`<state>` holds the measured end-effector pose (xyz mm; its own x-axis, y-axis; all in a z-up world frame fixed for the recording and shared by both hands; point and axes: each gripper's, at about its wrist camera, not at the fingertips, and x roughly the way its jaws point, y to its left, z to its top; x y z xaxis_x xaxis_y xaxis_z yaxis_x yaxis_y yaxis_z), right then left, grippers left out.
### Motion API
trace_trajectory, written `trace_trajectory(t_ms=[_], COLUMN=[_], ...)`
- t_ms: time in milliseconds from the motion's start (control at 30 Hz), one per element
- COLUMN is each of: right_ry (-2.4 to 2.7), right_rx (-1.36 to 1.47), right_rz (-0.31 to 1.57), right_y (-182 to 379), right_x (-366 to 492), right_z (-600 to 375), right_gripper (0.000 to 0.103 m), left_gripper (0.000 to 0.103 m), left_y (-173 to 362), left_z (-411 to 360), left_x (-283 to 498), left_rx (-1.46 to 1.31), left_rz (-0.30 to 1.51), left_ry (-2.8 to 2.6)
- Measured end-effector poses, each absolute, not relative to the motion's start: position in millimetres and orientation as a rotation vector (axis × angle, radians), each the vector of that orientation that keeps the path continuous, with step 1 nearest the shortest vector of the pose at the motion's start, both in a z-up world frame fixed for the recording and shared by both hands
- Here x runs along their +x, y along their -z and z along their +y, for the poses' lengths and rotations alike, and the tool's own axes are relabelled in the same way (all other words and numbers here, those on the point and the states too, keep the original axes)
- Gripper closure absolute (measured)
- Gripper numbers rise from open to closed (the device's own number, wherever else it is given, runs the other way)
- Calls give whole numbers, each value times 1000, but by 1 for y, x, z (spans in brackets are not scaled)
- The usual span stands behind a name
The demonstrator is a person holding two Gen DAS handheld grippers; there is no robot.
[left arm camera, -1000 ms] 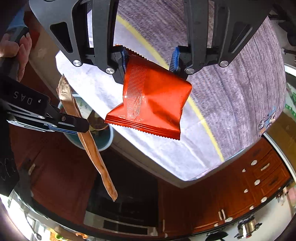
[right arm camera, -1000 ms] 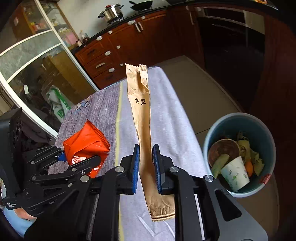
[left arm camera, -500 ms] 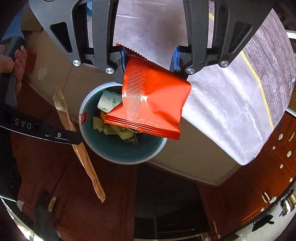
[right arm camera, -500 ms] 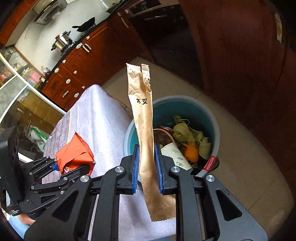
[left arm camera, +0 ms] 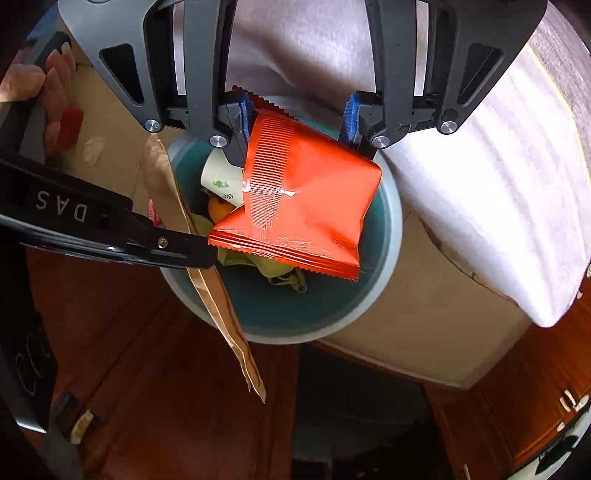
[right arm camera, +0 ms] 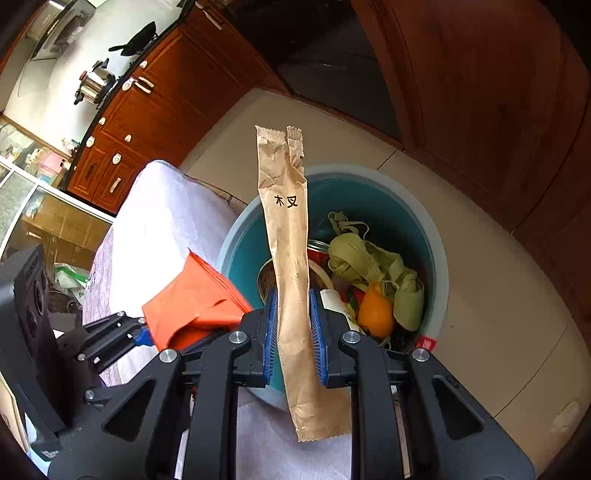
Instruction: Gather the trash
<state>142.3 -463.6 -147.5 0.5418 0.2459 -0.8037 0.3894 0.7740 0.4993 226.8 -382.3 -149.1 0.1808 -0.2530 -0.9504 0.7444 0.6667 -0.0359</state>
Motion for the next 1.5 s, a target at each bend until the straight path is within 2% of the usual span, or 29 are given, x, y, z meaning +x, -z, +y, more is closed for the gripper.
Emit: trace_trajectory(t_ms=[167,200,233,267,300,333,400,533,667,1100,1500], right_ry=[102,100,95,99,103,104,110,117,121,146,116], right_rx=[709,707,707,707,706,707,720,732,735,732,651], right_rz=[1058,1064,1072,1076,1074,1072,1063,1062,1060,1070,1052], right_y=[156,158,159,160,160,160,160,160,156,130,77], right_x=[158,159,161,162,162,163,160,156,152,138,90], right_z=[-467,-467,-467,-468,-468,-469,-470,-467,-466,-462,-427], right_gripper=[85,84,76,70,56,42,29,24,23,7,7], left_gripper=[63,55,45,41,33,29,24,15,13,6,4], left_y=[162,164,164,163,162,160,158,155,150,104,50], left_z=[-384,-383,-383,-382,-381,-380,-379,-378,-379,-351,-270], left_x=[233,234,235,237,236,235,233,228,222,205,167], left_rx=[486,484,483,485,488,492,496,516,510,421,362], left_rz=[1220,1225,1225,1220,1211,1202,1200,1174,1170,1104,1056], left_ry=[748,744,738,735,733,729,733,736,762,786,701])
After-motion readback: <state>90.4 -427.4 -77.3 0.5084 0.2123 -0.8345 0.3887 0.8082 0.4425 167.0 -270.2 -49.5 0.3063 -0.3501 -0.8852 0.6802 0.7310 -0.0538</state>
